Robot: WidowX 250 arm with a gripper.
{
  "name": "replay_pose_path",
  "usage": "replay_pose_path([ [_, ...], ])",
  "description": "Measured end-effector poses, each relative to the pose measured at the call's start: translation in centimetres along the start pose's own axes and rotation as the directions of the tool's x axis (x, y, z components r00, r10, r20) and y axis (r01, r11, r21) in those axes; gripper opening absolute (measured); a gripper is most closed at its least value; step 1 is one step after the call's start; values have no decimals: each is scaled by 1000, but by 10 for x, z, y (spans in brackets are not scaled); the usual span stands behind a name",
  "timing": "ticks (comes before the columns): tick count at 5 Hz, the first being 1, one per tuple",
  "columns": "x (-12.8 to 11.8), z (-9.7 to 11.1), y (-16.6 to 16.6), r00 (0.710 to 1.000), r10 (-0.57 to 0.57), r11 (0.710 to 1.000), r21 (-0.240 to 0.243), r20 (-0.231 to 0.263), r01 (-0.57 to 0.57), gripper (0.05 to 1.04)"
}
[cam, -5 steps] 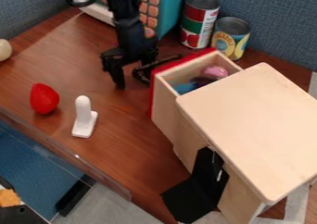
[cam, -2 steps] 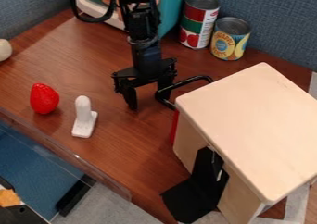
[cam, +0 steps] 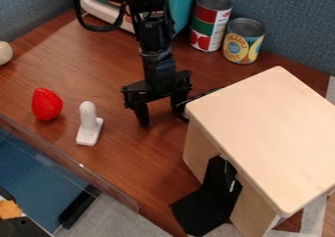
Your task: Close the drawer
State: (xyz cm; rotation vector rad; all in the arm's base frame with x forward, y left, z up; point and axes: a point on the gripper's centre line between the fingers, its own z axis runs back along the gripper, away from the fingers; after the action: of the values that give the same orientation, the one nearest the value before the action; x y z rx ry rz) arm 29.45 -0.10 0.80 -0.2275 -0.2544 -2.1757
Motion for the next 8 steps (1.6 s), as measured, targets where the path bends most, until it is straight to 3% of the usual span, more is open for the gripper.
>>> replay_pose_path([
  [1,1,3,-3,1000,11,1000,-8,-6,-11,1001],
  [2,-25,29,-8,981,194,981,12,-9,-194,999],
  [3,-72,66,-28,888,459,887,51,20,-459,999],
  [4,-80,87,-35,768,639,760,129,28,-637,999],
  [5,-64,113,-55,616,787,596,253,1,-762,999],
  [6,-64,134,-83,404,915,368,364,24,-855,999],
  [7,-53,153,-93,191,981,150,455,43,-878,999],
  [8,-51,159,-99,12,1000,4,411,16,-912,999],
])
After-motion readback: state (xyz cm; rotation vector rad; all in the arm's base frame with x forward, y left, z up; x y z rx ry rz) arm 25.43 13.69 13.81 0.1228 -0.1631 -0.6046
